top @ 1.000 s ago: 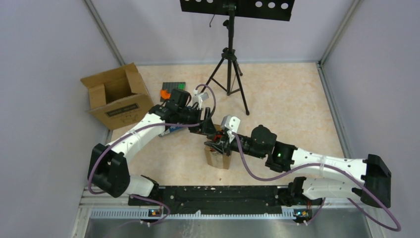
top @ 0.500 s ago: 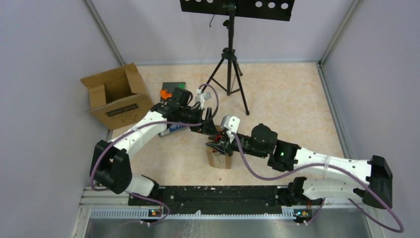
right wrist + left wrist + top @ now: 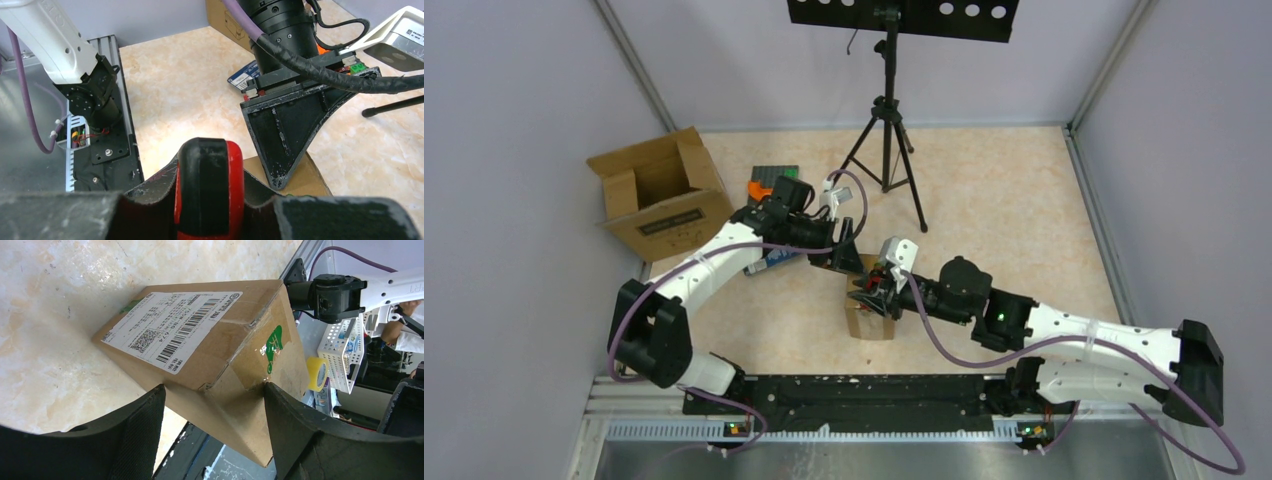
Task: Unpack the express box
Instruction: Cut the express box at the center of the board.
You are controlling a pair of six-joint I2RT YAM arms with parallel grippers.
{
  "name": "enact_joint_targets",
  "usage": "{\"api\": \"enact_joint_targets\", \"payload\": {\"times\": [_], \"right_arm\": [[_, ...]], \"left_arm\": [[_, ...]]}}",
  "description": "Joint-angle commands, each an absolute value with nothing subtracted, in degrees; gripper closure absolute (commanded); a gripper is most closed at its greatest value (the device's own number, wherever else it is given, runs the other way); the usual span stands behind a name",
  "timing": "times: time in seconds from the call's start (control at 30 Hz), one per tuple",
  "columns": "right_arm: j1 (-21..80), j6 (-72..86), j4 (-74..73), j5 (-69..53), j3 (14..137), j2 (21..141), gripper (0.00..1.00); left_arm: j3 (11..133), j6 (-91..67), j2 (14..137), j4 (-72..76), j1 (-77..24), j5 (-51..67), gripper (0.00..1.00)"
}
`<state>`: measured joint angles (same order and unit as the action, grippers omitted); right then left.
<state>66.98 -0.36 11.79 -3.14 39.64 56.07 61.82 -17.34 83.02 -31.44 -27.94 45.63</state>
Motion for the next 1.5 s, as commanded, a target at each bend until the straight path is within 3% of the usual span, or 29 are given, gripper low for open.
{"api": "enact_joint_targets", "payload": {"times": [0.0, 0.7, 1.47], "right_arm": [[67.33, -0.59, 10.74, -1.24, 39.87, 54.86, 1.0], [67.84, 1.48, 16.58, 3.54, 49.2, 63.08, 1.0], [67.84, -2.68, 10.02, 5.05, 49.95, 55.62, 1.0]], "left_arm": [[62.11, -13.62, 85.06, -34.72, -28.18, 40.29, 0.26], [68.53, -11.93, 88.56, -36.08, -28.14, 39.76, 0.25], [66.21, -10.63, 89.21, -35.25, -28.19, 39.74, 0.25]]}}
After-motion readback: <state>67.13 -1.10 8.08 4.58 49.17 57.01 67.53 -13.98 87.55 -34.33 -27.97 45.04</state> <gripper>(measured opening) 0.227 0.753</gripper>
